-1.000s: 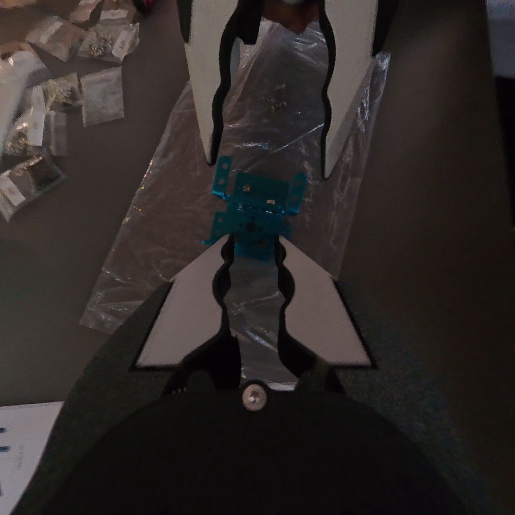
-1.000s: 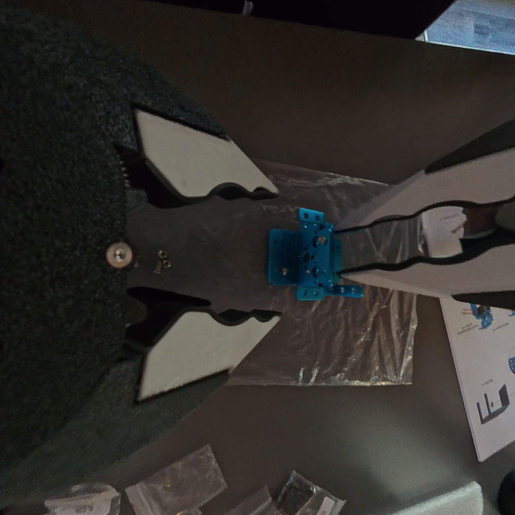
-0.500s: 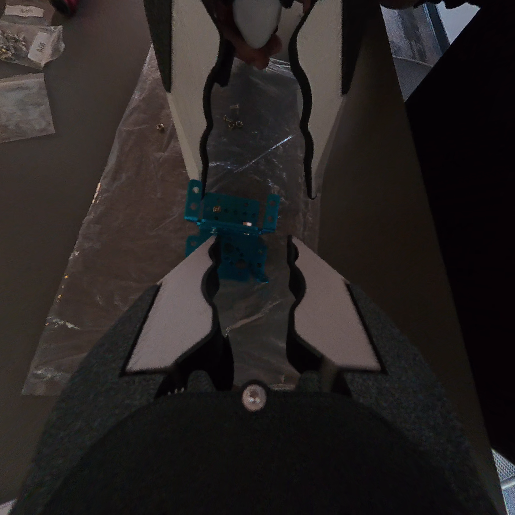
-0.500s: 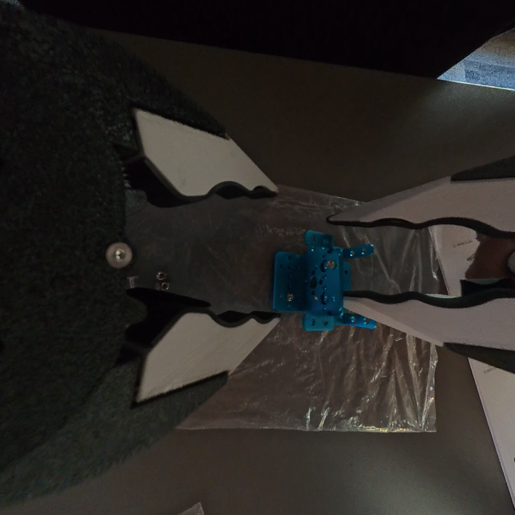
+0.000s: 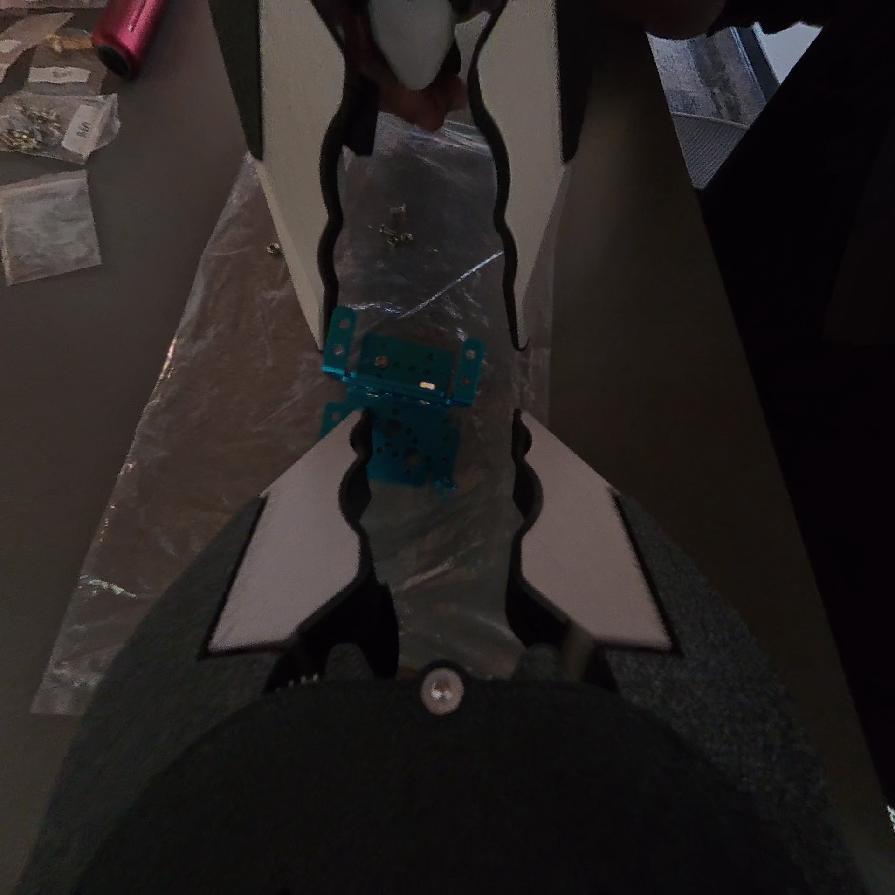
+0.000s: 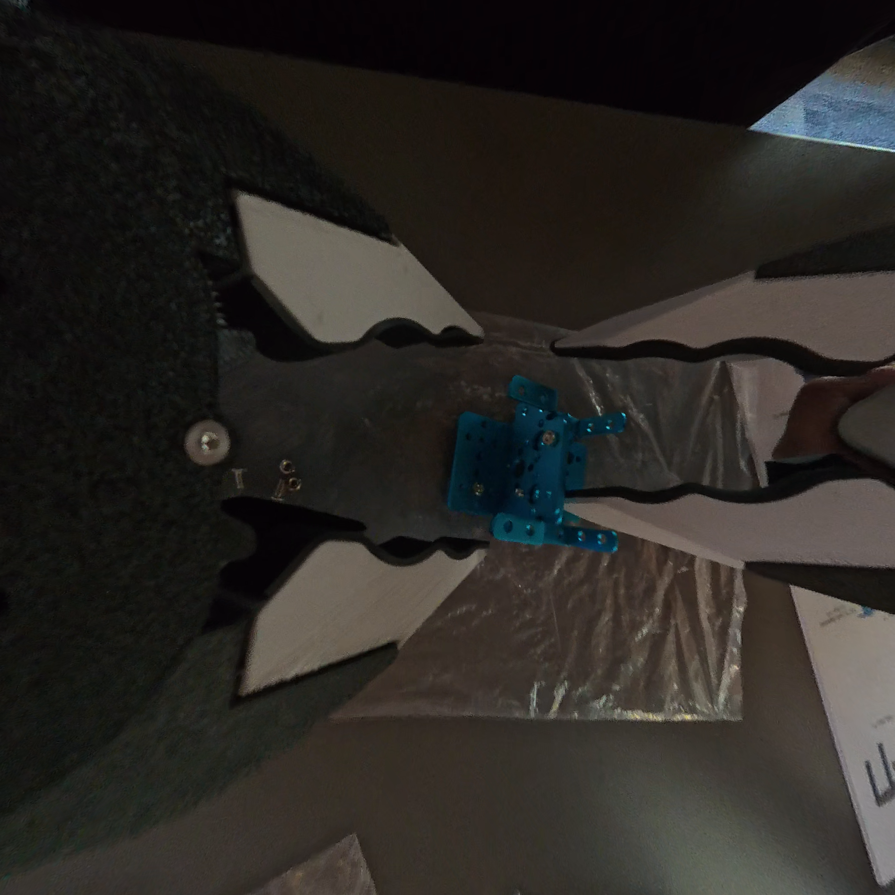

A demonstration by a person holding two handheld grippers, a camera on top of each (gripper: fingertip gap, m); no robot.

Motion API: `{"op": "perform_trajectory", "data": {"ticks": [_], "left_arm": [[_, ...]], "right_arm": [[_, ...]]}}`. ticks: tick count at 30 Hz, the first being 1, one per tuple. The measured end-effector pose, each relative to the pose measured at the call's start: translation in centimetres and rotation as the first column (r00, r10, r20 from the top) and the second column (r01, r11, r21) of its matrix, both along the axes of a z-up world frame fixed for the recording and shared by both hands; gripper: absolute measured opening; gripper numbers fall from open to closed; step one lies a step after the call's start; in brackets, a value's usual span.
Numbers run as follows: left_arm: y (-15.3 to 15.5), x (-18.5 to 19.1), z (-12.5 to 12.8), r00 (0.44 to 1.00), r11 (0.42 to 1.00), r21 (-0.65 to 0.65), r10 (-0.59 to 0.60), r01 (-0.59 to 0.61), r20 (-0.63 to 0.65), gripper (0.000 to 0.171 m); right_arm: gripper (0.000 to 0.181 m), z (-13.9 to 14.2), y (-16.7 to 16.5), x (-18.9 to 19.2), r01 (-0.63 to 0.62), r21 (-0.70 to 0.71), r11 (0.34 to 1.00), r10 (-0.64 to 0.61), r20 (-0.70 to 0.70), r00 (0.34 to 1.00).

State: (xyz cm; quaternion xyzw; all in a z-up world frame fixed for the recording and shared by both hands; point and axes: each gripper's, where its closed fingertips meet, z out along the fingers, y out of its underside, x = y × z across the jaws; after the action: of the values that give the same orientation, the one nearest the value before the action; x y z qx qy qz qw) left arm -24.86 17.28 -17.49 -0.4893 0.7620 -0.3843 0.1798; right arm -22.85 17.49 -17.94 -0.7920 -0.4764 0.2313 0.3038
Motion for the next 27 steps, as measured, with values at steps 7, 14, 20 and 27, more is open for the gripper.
{"op": "perform_trajectory", "data": {"ticks": [7,14,20,27], "left_arm": [[-0.4,0.4,-0.2,1.0,1.0,0.001,-0.002,0.002,0.005,0.062],[0.0,0.1,-0.4,1.0,1.0,0.017,0.003,-0.003,-0.004,0.062],[-0.6,0.2,-0.4,1.0,1.0,0.001,-0.011,0.011,0.008,0.063],[-1.1,0.0,-0.2,0.999,1.0,0.005,-0.029,0.029,0.018,0.063]], "right_arm": [[0.078,1.1,-0.4,-0.7,-0.017,-0.024,1.0,0.015,-0.085,0.996],[0.071,0.3,-0.3,0.2,-0.001,-0.044,0.999,0.0,-0.033,0.999],[0.074,-0.4,-0.8,0.2,-0.018,-0.089,0.996,0.016,-0.027,1.0],[0.078,-0.2,-1.0,-0.9,-0.043,-0.089,0.995,0.037,-0.068,0.997]]}}
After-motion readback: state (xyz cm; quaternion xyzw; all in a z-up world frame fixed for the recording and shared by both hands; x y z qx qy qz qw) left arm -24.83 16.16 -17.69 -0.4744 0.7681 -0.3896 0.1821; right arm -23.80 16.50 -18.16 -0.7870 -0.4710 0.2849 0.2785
